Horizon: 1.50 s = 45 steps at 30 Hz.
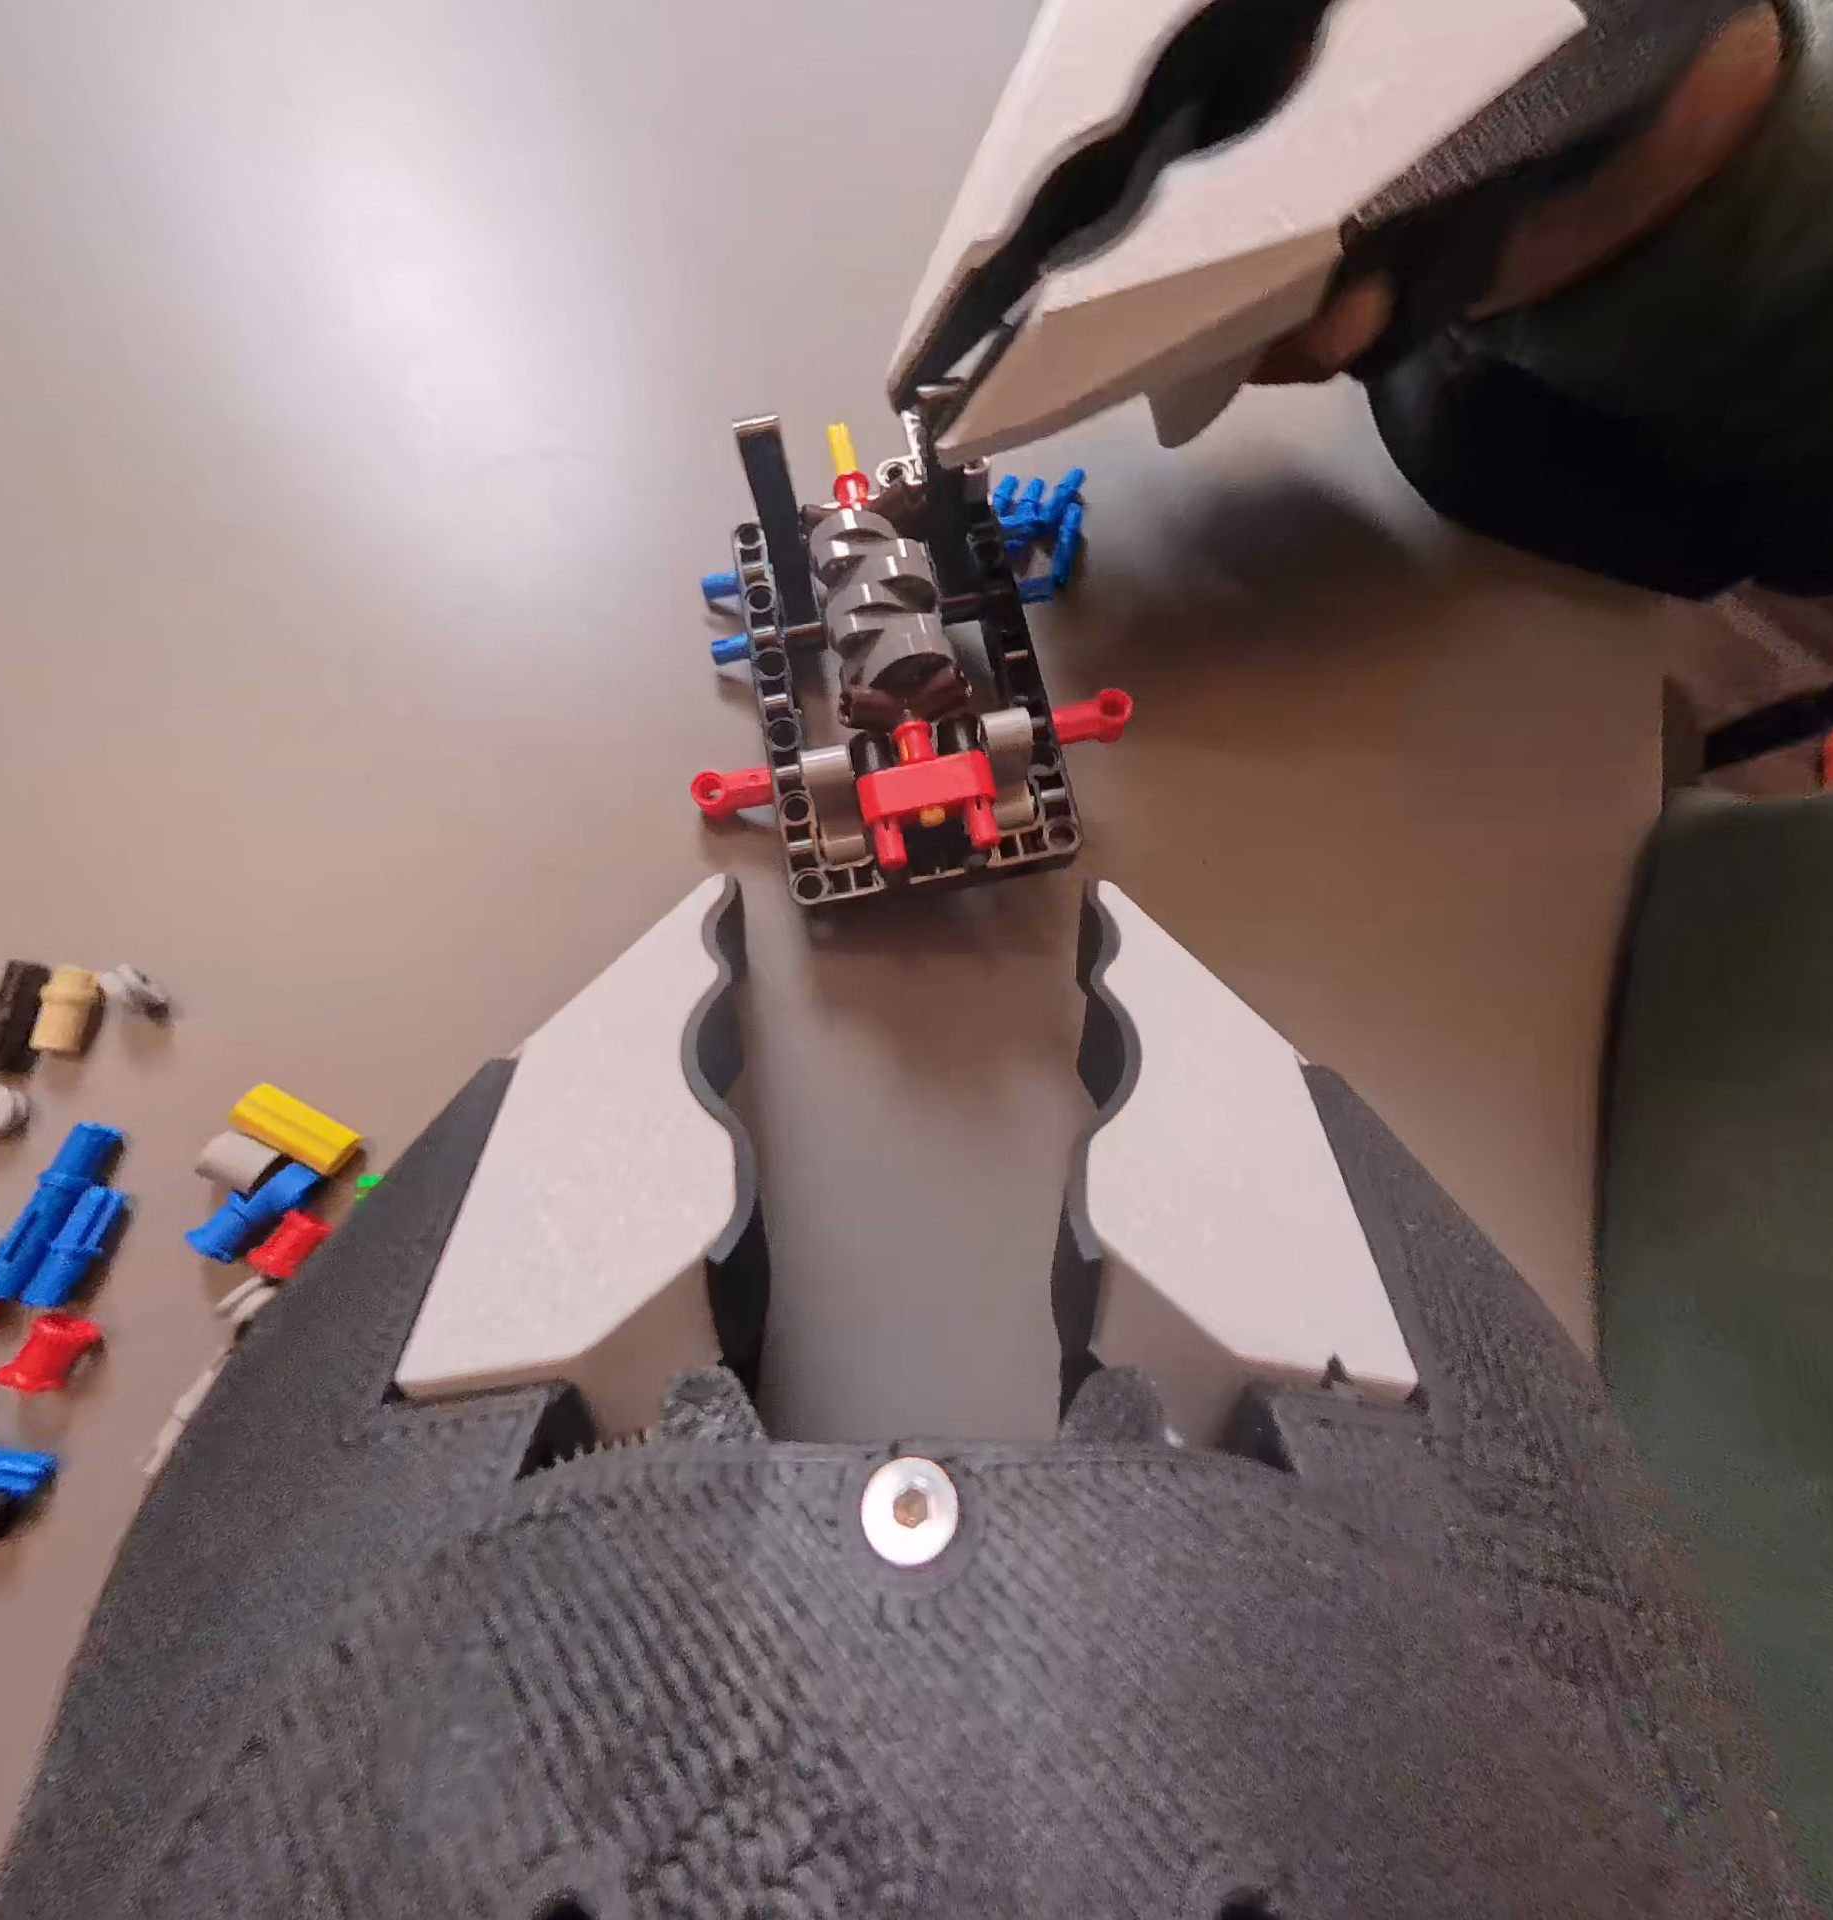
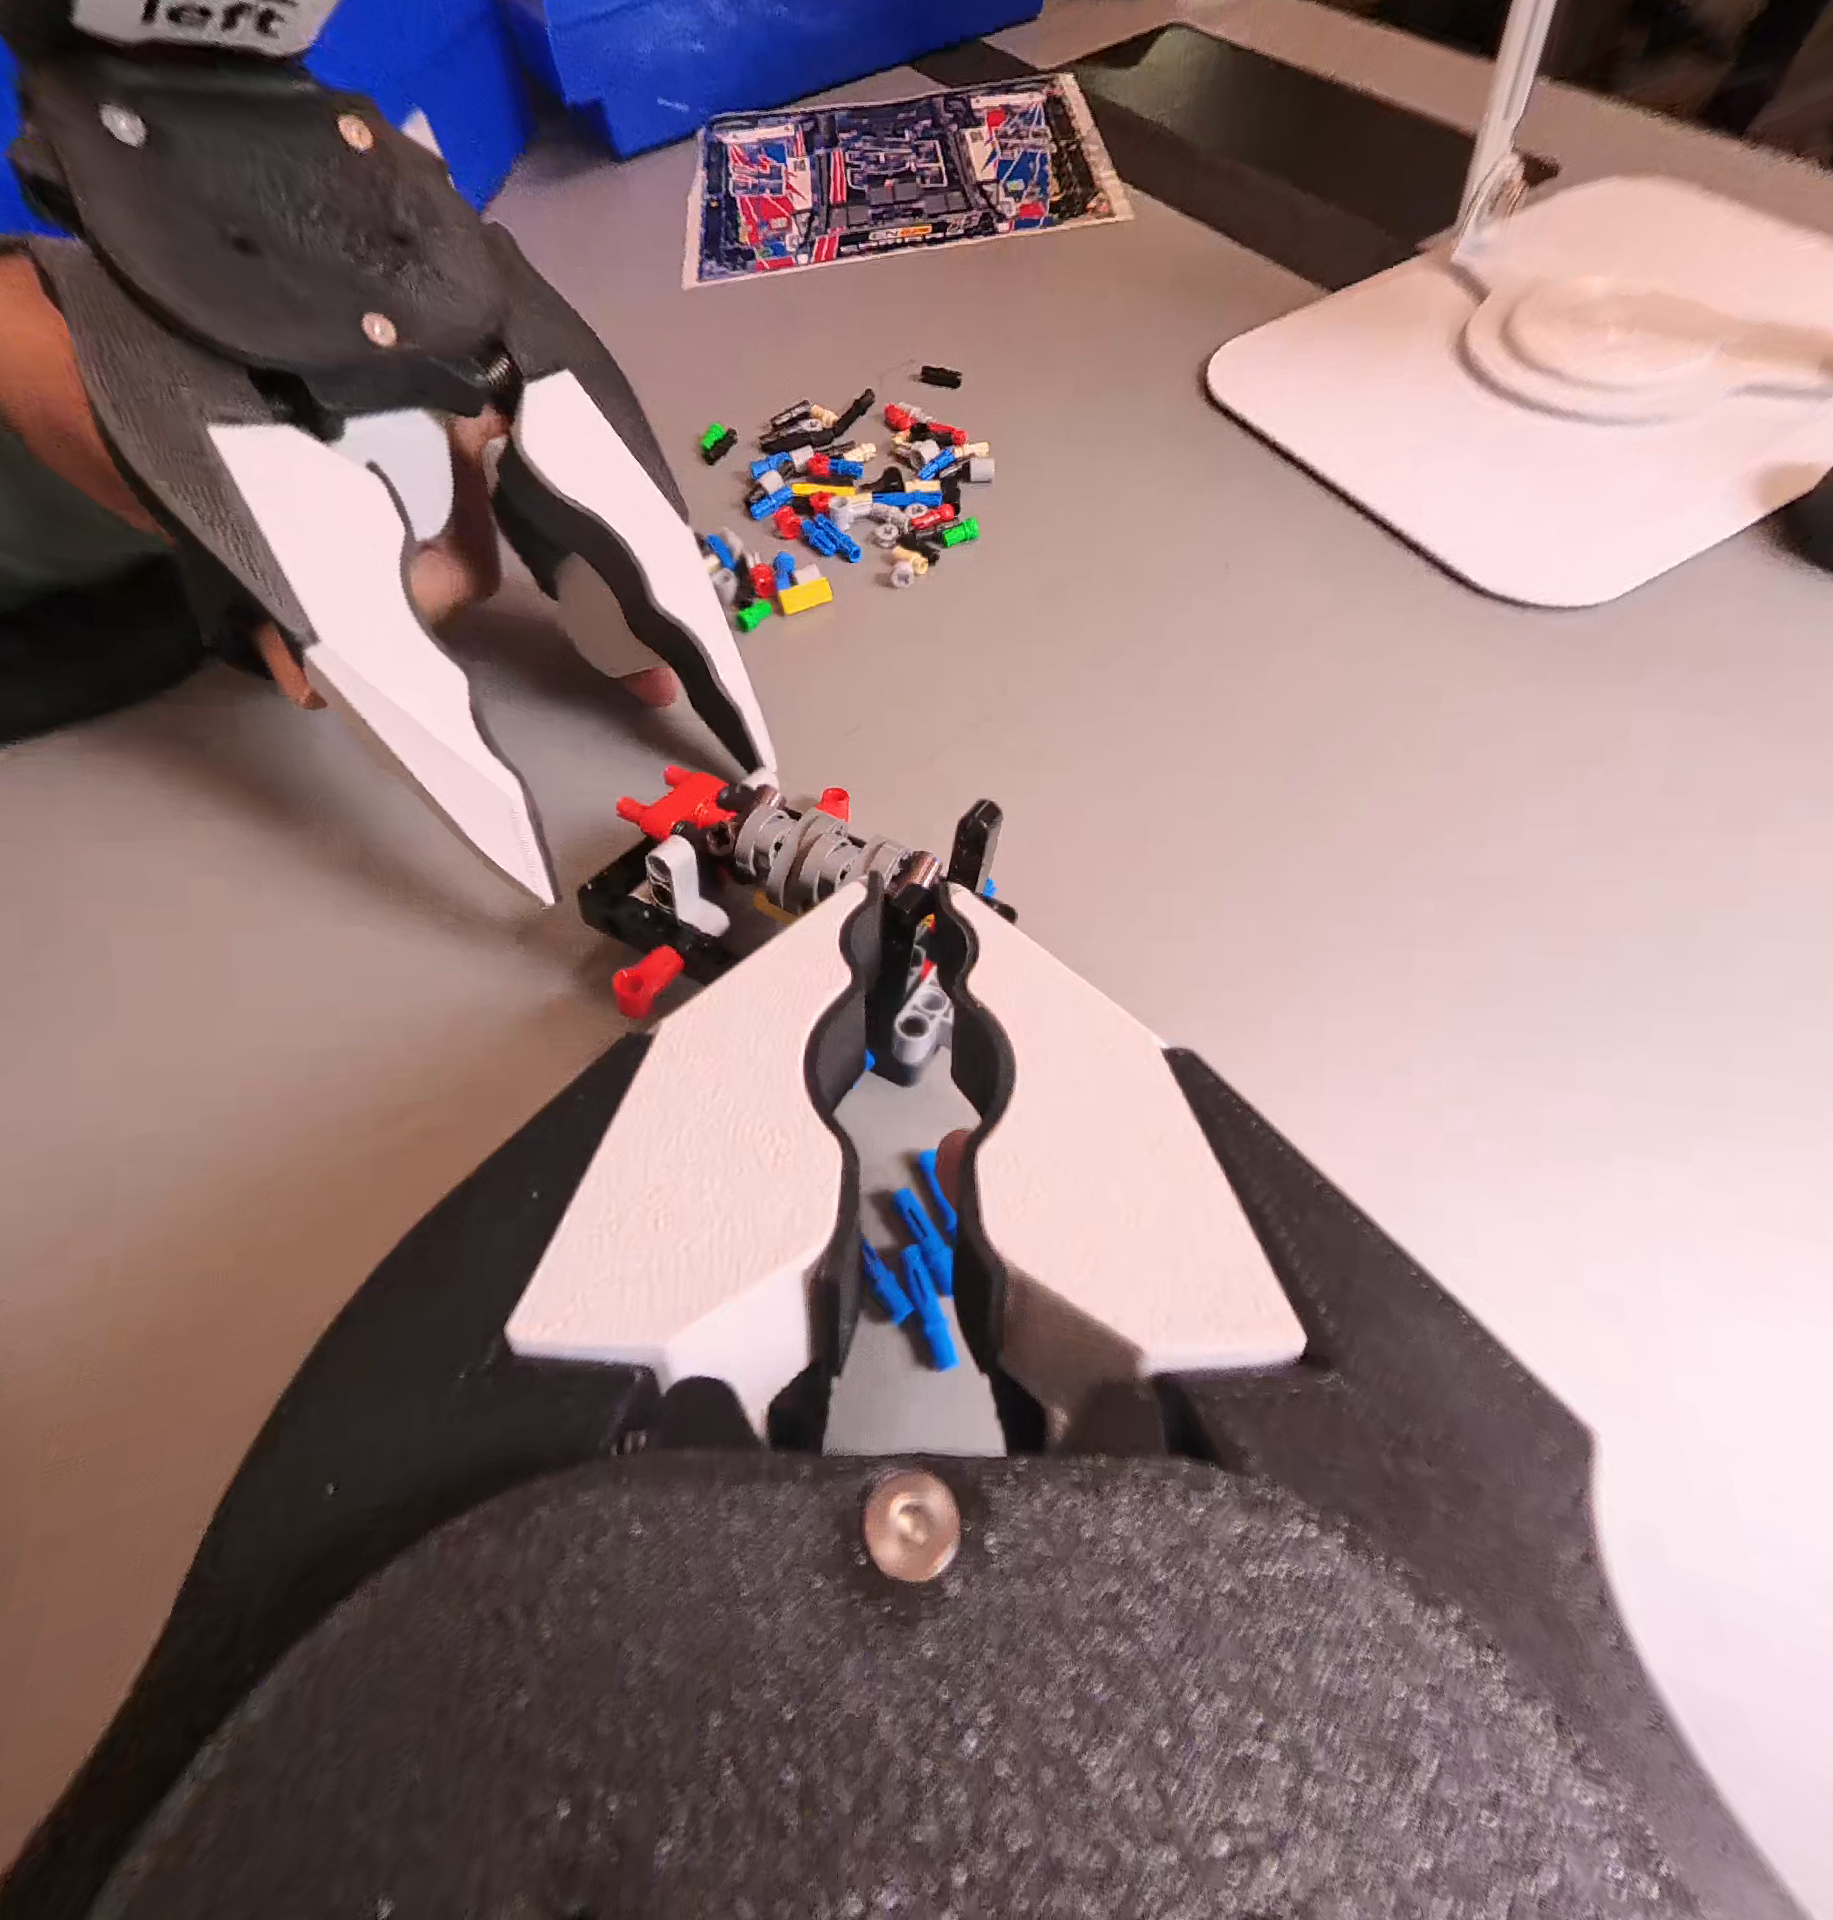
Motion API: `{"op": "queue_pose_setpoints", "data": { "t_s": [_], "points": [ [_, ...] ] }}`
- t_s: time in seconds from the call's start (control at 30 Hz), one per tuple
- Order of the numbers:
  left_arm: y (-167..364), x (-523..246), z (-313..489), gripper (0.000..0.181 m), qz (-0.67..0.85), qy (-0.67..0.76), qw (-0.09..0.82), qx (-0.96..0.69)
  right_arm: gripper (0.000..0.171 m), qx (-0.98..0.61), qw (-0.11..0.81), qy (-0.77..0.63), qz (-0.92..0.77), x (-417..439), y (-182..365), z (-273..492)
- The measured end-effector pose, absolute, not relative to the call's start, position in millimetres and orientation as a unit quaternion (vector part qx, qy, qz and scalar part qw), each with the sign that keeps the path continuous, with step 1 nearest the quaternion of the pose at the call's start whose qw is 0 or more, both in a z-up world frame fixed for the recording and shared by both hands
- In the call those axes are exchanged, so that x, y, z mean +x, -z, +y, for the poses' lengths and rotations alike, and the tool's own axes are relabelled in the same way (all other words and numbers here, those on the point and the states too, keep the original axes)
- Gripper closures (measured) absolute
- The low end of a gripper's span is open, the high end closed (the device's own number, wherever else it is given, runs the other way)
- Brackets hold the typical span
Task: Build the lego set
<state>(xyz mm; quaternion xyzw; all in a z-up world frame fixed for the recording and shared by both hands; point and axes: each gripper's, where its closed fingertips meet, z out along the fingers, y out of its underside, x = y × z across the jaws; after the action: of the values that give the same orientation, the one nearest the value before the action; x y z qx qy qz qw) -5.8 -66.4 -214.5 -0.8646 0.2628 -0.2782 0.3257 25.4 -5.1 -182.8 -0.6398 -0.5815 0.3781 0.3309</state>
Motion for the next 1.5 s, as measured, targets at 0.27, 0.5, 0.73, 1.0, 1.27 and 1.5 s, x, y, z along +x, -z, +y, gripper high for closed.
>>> {"op": "queue_pose_setpoints", "data": {
  "t_s": [0.27, 0.5, 0.73, 1.0, 1.27, 1.5],
  "points": [
    [212.6, -2.7, -73.2, 0.119, 0.332, 0.293, 0.345, -0.827, 0.164, -0.612, 0.290, -0.428, -0.598, 27.1, 180.7, -24.4],
    [184.6, 16.1, -108.9, 0.135, 0.382, 0.415, 0.317, -0.762, 0.164, -0.506, 0.301, -0.388, -0.709, 33.6, 194.4, -45.9],
    [198.3, 9.5, -85.0, 0.127, 0.379, 0.330, 0.357, -0.787, 0.165, -0.428, 0.280, -0.388, -0.767, 29.2, 197.0, -75.2],
    [206.5, 19.2, -87.1, 0.144, 0.355, 0.340, 0.331, -0.805, 0.164, -0.426, 0.330, -0.380, -0.752, 19.0, 190.5, -67.7],
    [197.8, 13.3, -86.4, 0.144, 0.342, 0.340, 0.341, -0.806, 0.162, -0.458, 0.361, -0.382, -0.717, 37.5, 176.8, -41.6],
    [197.3, 19.0, -80.7, 0.142, 0.340, 0.341, 0.366, -0.797, 0.160, -0.491, 0.383, -0.357, -0.697, 52.9, 172.2, -6.2]
  ]
}}
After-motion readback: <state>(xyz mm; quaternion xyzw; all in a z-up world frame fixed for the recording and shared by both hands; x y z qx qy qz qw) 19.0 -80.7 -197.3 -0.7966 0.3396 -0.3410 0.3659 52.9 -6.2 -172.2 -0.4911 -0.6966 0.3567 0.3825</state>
